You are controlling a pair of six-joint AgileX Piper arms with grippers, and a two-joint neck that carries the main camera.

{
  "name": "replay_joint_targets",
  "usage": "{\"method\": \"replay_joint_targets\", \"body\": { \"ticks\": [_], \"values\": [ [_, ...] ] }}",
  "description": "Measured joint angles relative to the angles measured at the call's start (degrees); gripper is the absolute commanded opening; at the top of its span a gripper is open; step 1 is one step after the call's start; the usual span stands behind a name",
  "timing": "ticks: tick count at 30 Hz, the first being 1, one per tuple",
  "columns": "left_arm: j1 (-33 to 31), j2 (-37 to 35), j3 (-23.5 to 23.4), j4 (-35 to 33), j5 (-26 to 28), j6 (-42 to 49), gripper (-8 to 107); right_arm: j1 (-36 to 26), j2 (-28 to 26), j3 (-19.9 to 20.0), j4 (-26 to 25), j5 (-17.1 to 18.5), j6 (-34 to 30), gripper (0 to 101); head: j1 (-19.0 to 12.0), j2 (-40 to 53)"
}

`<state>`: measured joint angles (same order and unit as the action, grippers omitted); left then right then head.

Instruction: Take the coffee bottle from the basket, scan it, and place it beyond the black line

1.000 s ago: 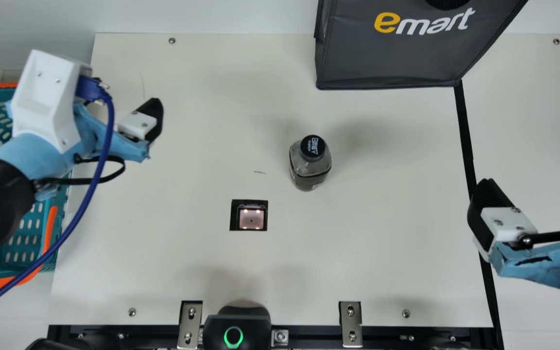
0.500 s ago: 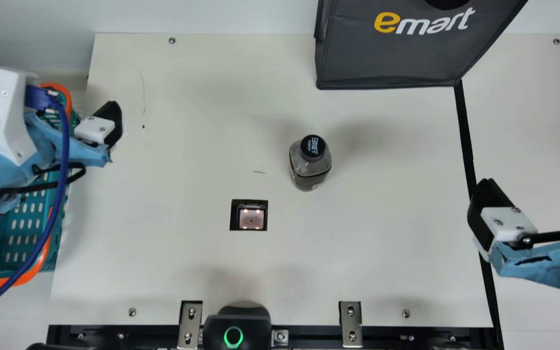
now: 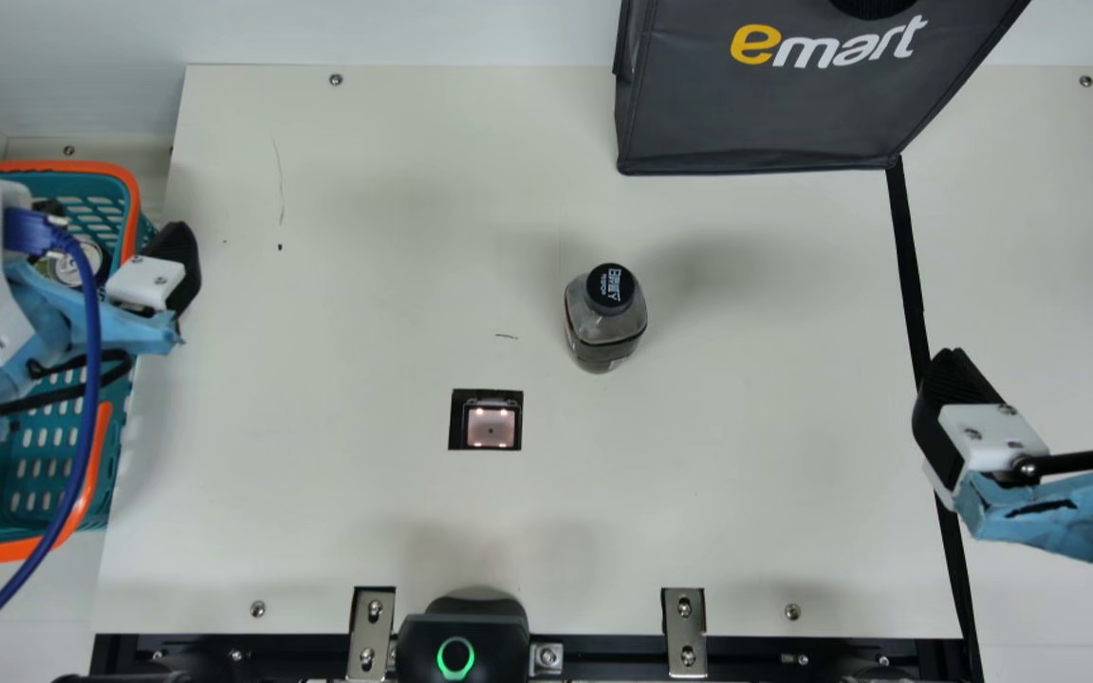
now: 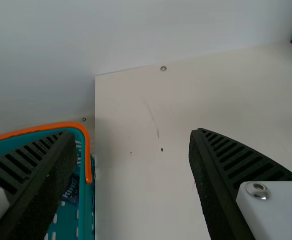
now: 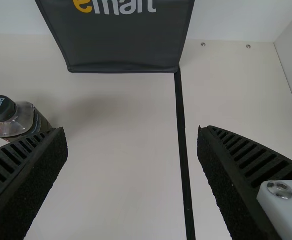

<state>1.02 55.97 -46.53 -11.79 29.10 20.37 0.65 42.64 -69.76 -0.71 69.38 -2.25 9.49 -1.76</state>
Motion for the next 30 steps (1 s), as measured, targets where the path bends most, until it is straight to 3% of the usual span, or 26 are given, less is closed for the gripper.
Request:
{"method": "replay_joint_targets", "body": {
  "ticks": [30],
  "values": [
    [4.68,-11.34,8.11,-1.64,2.47,-0.59,90,0.00,0.00,0.00,0.00,0.00,0.00,91,0.00,0.09]
  ]
}}
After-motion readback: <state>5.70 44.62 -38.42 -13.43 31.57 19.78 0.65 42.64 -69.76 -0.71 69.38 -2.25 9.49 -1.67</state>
